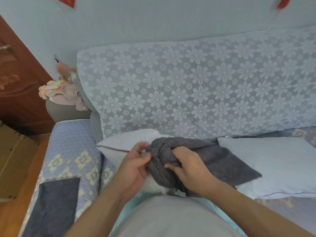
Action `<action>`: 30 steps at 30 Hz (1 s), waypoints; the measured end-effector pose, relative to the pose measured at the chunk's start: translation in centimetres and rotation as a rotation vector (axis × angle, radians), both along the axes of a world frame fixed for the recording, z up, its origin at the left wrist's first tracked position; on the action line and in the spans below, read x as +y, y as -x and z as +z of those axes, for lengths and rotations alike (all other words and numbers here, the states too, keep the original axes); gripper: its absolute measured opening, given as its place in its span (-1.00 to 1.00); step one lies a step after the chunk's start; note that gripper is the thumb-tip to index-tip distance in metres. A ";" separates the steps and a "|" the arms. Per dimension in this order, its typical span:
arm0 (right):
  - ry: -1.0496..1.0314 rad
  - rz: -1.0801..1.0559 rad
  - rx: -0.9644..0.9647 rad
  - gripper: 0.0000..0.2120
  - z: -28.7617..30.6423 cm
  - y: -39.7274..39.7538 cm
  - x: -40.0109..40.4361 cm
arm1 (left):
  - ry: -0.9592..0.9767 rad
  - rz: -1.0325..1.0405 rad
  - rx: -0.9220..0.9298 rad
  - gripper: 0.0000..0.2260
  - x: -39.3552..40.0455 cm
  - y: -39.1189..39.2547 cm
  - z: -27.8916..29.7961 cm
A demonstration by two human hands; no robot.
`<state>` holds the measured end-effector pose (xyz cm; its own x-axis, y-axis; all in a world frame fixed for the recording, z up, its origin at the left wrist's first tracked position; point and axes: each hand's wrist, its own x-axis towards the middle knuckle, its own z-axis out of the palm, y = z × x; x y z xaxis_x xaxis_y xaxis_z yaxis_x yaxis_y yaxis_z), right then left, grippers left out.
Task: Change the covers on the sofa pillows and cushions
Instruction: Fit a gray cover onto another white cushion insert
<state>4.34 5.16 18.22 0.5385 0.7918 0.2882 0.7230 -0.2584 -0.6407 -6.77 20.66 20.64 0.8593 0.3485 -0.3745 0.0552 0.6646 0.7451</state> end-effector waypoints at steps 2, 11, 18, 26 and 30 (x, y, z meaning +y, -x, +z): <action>-0.093 -0.097 -0.006 -0.76 0.0 0.1 0.3 | -0.062 -0.017 0.042 -0.74 0.5 -0.7 2.3; -0.079 -0.407 -0.013 -0.80 0.2 0.5 -0.3 | -1.089 -0.121 0.266 -0.82 -0.6 -2.3 4.6; -0.077 -0.417 -0.159 -0.89 -0.1 0.8 -0.7 | -1.706 -0.251 0.261 -0.72 -2.6 -3.4 5.7; -0.136 -0.579 0.033 -0.77 1.4 0.0 -1.0 | -1.376 0.091 0.244 -0.77 -0.4 -5.1 3.6; -0.232 -0.775 0.002 -0.74 4.8 -2.4 -3.8 | -1.211 0.242 0.318 -0.82 4.3 -5.1 4.1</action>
